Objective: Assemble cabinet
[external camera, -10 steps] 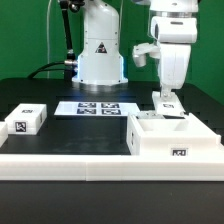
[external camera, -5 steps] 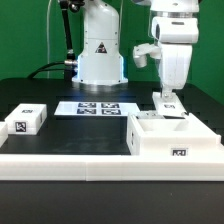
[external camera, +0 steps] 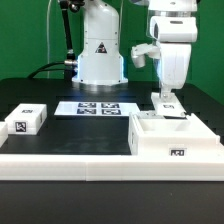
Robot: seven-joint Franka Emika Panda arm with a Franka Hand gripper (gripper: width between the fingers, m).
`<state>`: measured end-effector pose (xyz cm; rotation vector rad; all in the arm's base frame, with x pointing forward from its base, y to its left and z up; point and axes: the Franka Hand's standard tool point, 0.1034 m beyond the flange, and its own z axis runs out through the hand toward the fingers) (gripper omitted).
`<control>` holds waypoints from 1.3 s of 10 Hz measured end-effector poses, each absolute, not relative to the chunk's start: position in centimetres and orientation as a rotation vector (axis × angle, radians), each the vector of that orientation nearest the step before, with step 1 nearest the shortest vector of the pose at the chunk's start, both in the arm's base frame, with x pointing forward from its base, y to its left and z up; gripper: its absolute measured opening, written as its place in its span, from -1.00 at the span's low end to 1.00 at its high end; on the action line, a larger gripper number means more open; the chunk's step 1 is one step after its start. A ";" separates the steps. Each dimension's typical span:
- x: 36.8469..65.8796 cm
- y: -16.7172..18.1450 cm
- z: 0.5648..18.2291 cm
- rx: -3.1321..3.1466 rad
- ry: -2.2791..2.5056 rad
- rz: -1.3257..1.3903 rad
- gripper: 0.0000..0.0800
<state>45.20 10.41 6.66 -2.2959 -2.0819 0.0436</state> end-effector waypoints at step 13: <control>45.2 11.3 6.0 -2.282 -2.084 0.041 -0.82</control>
Offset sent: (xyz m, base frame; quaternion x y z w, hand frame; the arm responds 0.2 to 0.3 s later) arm 0.0020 0.0112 -0.0053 -0.0006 -0.0057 -0.0246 0.9997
